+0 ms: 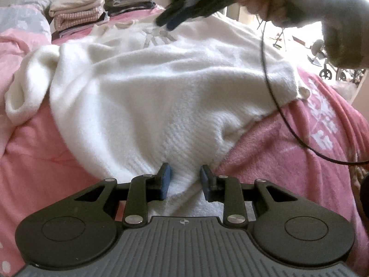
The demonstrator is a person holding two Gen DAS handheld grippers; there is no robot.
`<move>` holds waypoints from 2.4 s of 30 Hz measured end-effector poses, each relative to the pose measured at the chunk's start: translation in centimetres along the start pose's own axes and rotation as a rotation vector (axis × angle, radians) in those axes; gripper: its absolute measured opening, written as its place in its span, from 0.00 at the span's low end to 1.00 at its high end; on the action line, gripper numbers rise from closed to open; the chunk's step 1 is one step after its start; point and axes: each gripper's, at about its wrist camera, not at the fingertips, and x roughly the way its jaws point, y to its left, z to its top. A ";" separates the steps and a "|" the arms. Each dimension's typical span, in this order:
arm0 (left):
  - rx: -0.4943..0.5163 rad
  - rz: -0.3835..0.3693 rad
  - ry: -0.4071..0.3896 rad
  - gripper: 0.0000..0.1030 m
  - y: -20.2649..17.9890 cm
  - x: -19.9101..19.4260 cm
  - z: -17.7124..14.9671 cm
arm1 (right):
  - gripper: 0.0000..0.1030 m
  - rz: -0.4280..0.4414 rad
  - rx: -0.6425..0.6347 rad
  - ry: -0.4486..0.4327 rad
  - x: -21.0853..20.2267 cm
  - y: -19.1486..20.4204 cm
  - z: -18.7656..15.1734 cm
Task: Fold clothes
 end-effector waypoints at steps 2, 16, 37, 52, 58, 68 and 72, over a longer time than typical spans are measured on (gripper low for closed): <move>0.003 -0.001 -0.001 0.28 0.0 -0.1 0.0 | 0.19 -0.012 0.030 -0.021 -1.7 -0.8 -0.3; -0.014 -0.124 -0.069 0.33 -0.2 -4.1 1.3 | 0.19 -0.078 0.238 -0.076 -11.9 -4.1 -8.7; 0.014 -0.043 0.048 0.34 -2.7 2.4 3.2 | 0.00 -0.586 -0.270 -0.088 0.6 -7.3 -4.7; 0.042 -0.058 0.029 0.34 -2.8 2.2 2.7 | 0.00 -0.353 -0.255 0.008 2.7 -5.2 -4.9; 0.046 -0.058 0.004 0.34 -2.8 1.7 2.5 | 0.12 -0.221 -0.192 0.061 0.1 -3.8 -4.2; 0.051 -0.065 0.000 0.34 -2.6 1.7 2.4 | 0.12 -0.224 -0.253 0.074 3.5 -1.4 -3.5; 0.044 -0.068 -0.001 0.34 -2.4 1.5 2.2 | 0.31 -0.144 -0.258 0.155 0.4 -1.4 -4.4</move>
